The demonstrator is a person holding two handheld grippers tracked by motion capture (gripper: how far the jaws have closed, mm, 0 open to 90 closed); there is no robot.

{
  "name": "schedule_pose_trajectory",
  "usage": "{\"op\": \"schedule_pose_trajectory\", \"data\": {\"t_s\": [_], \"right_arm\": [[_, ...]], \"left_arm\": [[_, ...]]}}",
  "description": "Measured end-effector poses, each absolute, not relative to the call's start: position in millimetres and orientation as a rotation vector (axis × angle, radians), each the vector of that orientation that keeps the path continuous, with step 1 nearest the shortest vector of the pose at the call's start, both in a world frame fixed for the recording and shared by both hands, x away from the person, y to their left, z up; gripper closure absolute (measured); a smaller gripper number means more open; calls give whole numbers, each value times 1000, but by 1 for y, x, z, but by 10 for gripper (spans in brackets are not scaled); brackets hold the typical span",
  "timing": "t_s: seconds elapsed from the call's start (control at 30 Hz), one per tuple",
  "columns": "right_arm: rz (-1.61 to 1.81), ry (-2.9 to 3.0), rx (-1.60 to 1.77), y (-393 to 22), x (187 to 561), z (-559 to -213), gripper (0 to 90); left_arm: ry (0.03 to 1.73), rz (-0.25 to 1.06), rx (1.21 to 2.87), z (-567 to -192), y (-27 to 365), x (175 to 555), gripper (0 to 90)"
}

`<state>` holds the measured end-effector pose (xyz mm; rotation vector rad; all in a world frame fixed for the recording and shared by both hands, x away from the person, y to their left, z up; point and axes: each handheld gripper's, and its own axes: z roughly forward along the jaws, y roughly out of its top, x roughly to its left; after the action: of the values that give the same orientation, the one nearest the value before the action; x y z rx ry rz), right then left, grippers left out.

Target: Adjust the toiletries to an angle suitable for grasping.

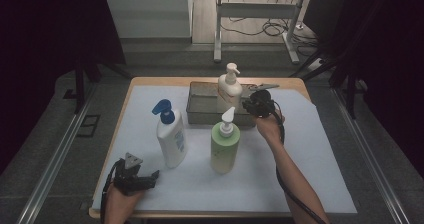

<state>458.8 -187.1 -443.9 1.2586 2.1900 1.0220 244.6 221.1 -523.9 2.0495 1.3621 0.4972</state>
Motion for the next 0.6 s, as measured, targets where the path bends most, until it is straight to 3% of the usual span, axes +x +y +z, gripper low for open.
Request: {"op": "schedule_pose_trajectory", "data": {"t_s": [0.6], "right_arm": [[1047, 2227, 1324, -181, 480, -459, 833]], "left_arm": [[1362, 496, 2050, -524, 221, 245, 116]]}}
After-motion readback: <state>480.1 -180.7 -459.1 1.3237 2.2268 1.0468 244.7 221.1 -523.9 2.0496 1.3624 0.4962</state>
